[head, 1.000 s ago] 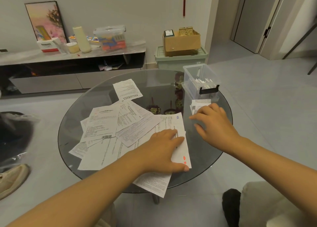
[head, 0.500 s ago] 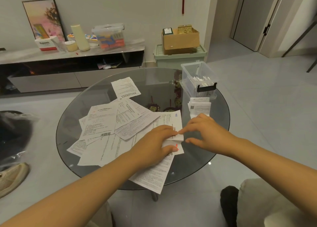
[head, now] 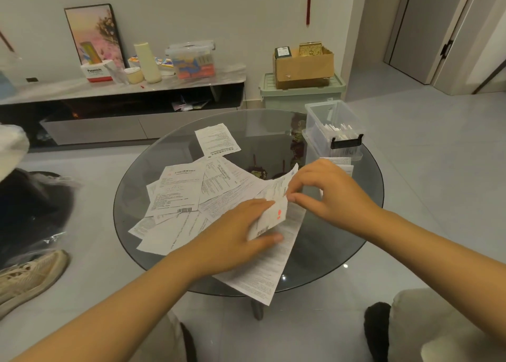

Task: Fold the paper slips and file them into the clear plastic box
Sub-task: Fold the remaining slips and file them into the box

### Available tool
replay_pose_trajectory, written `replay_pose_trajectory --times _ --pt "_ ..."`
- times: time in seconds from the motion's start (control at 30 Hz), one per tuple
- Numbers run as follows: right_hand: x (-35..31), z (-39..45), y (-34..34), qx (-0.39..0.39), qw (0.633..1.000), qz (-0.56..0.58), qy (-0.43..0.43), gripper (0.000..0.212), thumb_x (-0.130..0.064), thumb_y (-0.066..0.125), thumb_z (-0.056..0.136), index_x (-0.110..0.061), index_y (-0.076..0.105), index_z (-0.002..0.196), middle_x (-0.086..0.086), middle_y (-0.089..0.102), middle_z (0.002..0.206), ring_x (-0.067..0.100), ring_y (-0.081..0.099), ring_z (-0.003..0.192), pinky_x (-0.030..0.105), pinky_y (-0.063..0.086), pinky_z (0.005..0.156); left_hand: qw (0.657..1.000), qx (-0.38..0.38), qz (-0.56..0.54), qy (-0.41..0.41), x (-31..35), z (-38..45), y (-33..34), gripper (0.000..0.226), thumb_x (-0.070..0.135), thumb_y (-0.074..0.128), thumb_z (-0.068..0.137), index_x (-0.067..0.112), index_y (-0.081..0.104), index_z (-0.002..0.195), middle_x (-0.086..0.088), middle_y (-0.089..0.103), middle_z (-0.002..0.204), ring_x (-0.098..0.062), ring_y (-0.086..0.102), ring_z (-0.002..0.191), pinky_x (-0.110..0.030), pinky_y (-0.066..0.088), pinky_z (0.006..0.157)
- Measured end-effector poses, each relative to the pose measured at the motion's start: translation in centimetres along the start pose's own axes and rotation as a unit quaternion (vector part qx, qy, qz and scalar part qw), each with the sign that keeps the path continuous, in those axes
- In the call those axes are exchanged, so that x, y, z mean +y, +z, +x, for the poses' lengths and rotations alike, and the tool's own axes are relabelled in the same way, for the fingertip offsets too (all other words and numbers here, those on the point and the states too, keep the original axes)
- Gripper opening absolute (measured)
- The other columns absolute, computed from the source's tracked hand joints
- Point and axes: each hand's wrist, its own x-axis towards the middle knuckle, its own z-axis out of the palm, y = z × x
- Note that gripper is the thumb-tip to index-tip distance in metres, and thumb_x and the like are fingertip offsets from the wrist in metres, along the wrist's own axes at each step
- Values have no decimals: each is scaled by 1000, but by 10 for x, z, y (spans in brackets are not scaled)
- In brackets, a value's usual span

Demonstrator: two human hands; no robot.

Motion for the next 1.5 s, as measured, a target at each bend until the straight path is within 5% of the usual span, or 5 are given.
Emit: replay_pose_trajectory --times 0.47,0.6,1.1,1.33,1.5 --pt "-23 21 -7 -67 932 249 255 86 -33 75 72 -29 25 141 -13 50 123 4 46 111 24 32 94 907 78 -384 -154 -16 -43 -22 41 63 59 75 38 63 107 11 68 113 -12 62 110 -38 44 102" --pt "-13 23 -5 -173 863 382 283 42 -15 68 80 -13 58 121 -6 70 108 6 65 99 25 44 99 842 83 -499 -185 -16 -47 -24 38 35 51 80 19 61 112 0 70 111 -18 66 103 -34 53 91" --pt "-16 14 36 -119 932 180 291 33 -42 61 85 -19 53 108 5 68 90 18 63 87 34 50 77 911 183 -208 -304 -34 -51 -19 18 15 59 89 27 59 103 11 64 99 -14 63 95 -30 50 80" --pt "-17 12 53 -141 957 99 234 60 -43 63 83 -25 34 133 -4 58 91 7 58 79 21 46 63 938 180 -64 -289 -46 -57 -16 65 16 66 83 23 32 138 7 47 130 -13 50 109 -16 44 69" --pt "-21 6 65 -134 979 -68 139 48 -37 52 92 -24 35 135 -4 56 107 18 57 89 29 42 74 959 144 48 -239 -54 -66 -12 76 24 66 84 35 23 145 5 9 152 -16 12 141 -35 16 116"
